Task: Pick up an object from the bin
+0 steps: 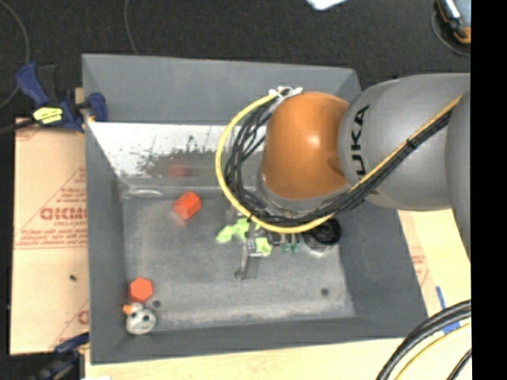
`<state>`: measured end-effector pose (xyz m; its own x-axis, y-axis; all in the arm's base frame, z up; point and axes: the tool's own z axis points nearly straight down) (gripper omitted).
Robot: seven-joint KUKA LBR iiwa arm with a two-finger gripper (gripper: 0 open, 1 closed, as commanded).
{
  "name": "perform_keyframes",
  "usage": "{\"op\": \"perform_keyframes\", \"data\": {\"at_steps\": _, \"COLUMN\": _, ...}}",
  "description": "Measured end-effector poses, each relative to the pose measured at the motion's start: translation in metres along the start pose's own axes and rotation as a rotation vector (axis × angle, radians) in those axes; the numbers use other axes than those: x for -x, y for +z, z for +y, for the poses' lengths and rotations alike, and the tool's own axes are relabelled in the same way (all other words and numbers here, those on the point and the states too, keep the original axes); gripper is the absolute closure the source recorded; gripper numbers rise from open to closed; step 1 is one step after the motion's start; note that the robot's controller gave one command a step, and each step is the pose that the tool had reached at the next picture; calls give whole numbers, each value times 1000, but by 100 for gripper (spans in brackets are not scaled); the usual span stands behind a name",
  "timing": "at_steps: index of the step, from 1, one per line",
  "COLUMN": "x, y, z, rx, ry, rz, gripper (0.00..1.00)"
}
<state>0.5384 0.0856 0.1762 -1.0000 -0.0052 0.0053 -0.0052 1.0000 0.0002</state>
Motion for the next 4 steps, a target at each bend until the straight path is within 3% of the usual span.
{"op": "perform_keyframes", "data": {"at_steps": 1, "x": 2, "y": -5, "z": -1, "rx": 1, "ry": 4, "rz": -9, "gripper": 0}}
{"op": "perform_keyframes", "data": {"at_steps": 2, "x": 60, "y": 109, "z": -80, "rx": 0, "ry": -119, "rz": -5, "gripper": 0}}
{"op": "perform_keyframes", "data": {"at_steps": 3, "x": 62, "y": 65, "z": -61, "rx": 0, "ry": -161, "rz": -15, "gripper": 0}}
{"op": "perform_keyframes", "data": {"at_steps": 4, "x": 60, "y": 74, "z": -60, "rx": 0, "ry": -103, "rz": -7, "gripper": 0}}
